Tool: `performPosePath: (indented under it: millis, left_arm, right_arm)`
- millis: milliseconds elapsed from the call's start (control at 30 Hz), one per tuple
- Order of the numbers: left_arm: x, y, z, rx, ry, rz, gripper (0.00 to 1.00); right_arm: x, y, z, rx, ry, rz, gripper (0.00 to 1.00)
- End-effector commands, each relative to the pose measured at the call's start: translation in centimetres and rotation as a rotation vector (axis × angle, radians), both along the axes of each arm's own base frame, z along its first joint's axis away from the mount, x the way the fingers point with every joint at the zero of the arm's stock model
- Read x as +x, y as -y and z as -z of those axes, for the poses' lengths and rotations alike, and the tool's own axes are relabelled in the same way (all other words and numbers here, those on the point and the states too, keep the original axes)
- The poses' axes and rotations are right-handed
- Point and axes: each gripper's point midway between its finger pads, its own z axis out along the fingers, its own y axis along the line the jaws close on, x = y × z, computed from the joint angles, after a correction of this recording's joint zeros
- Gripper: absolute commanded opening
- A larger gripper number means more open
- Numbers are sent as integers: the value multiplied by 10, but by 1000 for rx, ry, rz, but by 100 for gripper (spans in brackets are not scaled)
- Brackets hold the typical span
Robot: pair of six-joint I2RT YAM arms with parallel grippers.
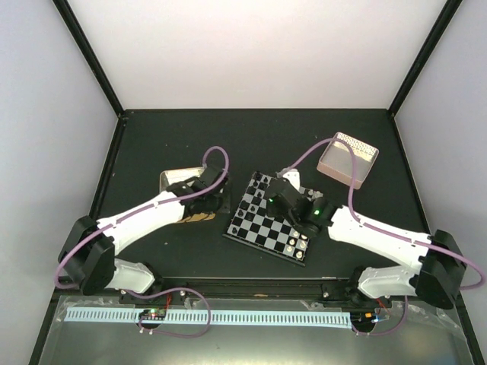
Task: Set up the chess pieces on the board
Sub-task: Place the chess piece on the chessboard.
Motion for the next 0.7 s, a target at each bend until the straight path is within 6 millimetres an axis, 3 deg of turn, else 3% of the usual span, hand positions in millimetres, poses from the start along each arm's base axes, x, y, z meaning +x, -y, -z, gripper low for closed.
performPosePath:
  millis: [0,267,667]
  left_arm:
    - [-14,40,-11,-45,-10,91,4]
    - [-33,73,20,50,-41,171,4]
    - [-30,90,40,104,-31,176,4]
  right_arm:
    - [8,29,-13,96,55,161,24]
    - [10,45,-12,137,56,199,26]
    - [12,41,-6,139,31,178,26]
